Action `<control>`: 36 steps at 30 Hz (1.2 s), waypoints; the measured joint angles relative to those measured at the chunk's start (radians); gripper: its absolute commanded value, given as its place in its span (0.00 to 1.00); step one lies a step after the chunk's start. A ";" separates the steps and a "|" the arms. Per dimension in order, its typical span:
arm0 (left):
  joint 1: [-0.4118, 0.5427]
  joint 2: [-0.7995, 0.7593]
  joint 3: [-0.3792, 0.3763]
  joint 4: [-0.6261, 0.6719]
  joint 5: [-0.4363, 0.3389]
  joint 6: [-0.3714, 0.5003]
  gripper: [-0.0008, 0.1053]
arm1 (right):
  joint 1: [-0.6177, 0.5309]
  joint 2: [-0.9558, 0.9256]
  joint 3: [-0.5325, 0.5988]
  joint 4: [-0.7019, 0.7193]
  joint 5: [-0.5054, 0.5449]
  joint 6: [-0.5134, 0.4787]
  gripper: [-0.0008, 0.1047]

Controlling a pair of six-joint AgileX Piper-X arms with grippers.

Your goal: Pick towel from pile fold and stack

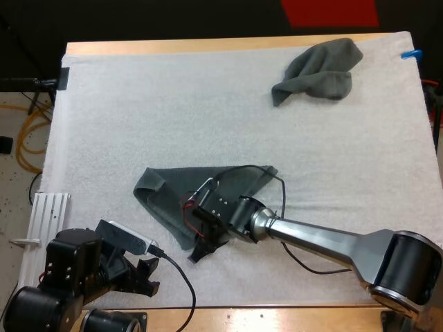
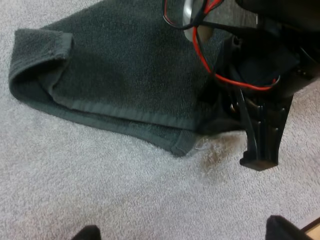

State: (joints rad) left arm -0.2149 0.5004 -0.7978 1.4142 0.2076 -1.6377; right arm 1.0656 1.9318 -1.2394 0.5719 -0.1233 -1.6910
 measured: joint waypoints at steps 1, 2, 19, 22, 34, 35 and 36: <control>0.000 0.000 0.000 0.000 0.000 0.000 0.60 | -0.002 0.003 0.000 0.001 0.002 0.000 0.16; 0.000 0.000 0.000 0.000 0.000 0.000 0.60 | -0.002 0.003 0.000 0.001 0.004 0.000 0.10; 0.000 0.000 0.000 -0.007 0.000 0.000 0.60 | -0.004 -0.115 0.002 0.038 0.054 -0.159 0.08; 0.000 0.000 0.000 -0.006 0.000 0.000 0.60 | -0.004 -0.144 0.000 0.035 0.055 -0.177 0.31; 0.000 -0.001 -0.031 0.013 0.000 0.000 0.60 | 0.045 -0.069 0.000 0.030 0.031 -0.183 0.44; 0.000 -0.001 -0.030 0.013 0.000 0.000 0.60 | 0.049 -0.059 0.000 0.030 0.031 -0.184 0.44; 0.000 -0.001 -0.030 0.013 0.000 0.000 0.60 | 0.052 -0.050 0.000 0.030 0.031 -0.185 0.44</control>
State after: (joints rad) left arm -0.2149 0.4992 -0.8282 1.4270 0.2076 -1.6377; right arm 1.1177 1.8818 -1.2397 0.6023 -0.0919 -1.8760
